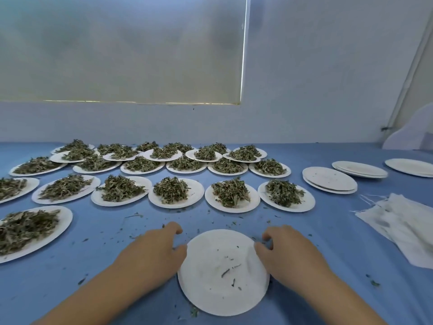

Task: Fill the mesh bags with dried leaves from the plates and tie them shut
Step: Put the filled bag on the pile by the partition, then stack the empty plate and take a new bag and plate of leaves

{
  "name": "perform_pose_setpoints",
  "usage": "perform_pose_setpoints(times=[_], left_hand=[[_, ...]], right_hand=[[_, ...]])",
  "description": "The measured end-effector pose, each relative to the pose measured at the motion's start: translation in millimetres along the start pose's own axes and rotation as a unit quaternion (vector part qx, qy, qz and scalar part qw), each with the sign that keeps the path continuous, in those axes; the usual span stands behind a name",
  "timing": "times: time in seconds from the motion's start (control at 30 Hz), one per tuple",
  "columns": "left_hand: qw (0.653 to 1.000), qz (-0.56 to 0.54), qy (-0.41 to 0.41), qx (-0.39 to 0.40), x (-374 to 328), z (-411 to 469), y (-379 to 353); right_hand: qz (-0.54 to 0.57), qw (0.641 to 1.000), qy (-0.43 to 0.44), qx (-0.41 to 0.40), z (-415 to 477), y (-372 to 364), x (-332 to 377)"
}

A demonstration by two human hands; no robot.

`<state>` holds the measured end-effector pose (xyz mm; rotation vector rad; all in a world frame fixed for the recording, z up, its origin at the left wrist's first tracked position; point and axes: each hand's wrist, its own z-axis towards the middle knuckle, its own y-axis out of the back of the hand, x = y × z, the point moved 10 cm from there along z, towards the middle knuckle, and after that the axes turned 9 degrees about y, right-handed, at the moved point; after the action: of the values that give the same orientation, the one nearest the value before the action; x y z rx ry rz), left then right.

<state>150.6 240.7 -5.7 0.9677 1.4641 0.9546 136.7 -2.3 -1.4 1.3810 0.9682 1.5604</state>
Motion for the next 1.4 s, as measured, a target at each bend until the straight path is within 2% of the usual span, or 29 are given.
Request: perform_pose_setpoints(times=[0.07,0.17,0.3,0.47,0.57,0.63,0.7,0.9,1.03,1.23,1.3,1.4], left_hand=[[0.998,-0.058,0.007,0.027,-2.1,-0.2,-3.5],[0.990,-0.130,0.012,0.058,-10.0,0.2,-7.1],[0.968,-0.242,0.021,0.066,-33.7,15.2,-2.0],[0.928,-0.370,-0.018,0.033,-99.9,40.2,7.0],[0.894,-0.442,-0.033,0.060,-140.8,47.9,-7.6],[0.873,-0.482,-0.032,0.073,-157.7,52.5,-19.4],[0.872,-0.485,-0.034,0.063,-163.9,58.2,-30.0],[0.905,-0.423,-0.041,0.030,-154.3,71.7,-55.6],[0.919,-0.384,-0.082,0.022,-158.6,74.2,-61.1],[0.921,-0.375,-0.104,0.016,-161.8,74.4,-62.3],[0.918,-0.382,-0.099,0.024,-160.8,76.0,-63.6],[0.915,-0.392,-0.093,0.034,-159.3,78.1,-65.7]], right_hand=[[-0.020,1.000,0.008,0.005,-7.3,-5.2,3.1],[0.009,1.000,0.006,-0.001,-11.4,-6.1,-1.7],[0.145,0.988,-0.041,-0.020,-3.6,13.2,-32.9],[0.395,0.907,-0.135,-0.060,5.0,41.8,-95.2],[0.467,0.867,-0.158,-0.076,3.2,56.9,-132.5],[0.482,0.853,-0.174,-0.097,1.1,66.0,-158.5],[0.487,0.842,-0.193,-0.129,-0.1,74.5,-184.3],[0.508,0.790,-0.259,-0.224,16.2,92.1,-247.1],[0.554,0.742,-0.274,-0.259,49.6,90.3,-263.6],[0.585,0.695,-0.265,-0.323,104.5,97.9,-267.0],[0.586,0.691,-0.269,-0.327,115.9,95.4,-269.9],[0.571,0.717,-0.283,-0.283,125.0,80.7,-271.5]])
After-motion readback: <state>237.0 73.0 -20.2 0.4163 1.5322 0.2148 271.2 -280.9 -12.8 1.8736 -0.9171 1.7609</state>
